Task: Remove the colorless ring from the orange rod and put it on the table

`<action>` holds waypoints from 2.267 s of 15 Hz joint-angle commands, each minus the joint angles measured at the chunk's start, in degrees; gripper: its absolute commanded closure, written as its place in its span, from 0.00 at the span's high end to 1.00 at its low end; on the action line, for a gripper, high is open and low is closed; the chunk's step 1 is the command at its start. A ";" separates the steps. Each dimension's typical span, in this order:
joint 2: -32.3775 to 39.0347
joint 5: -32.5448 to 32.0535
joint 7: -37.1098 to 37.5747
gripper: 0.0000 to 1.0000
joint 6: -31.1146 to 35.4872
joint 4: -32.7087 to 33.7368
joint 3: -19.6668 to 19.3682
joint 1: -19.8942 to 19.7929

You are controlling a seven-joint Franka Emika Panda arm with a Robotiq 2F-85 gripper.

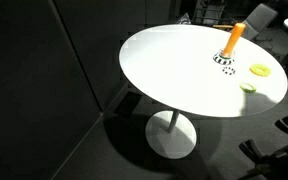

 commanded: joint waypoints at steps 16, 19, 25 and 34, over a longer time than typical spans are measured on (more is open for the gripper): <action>7.37 -5.67 4.37 1.00 14.67 -0.13 4.56 -6.62; 11.67 -10.18 7.85 1.00 18.31 0.45 6.06 -8.67; 21.34 -20.58 15.28 1.00 22.69 2.00 6.94 -12.62; 33.68 -26.90 20.42 1.00 23.38 6.32 3.69 -13.84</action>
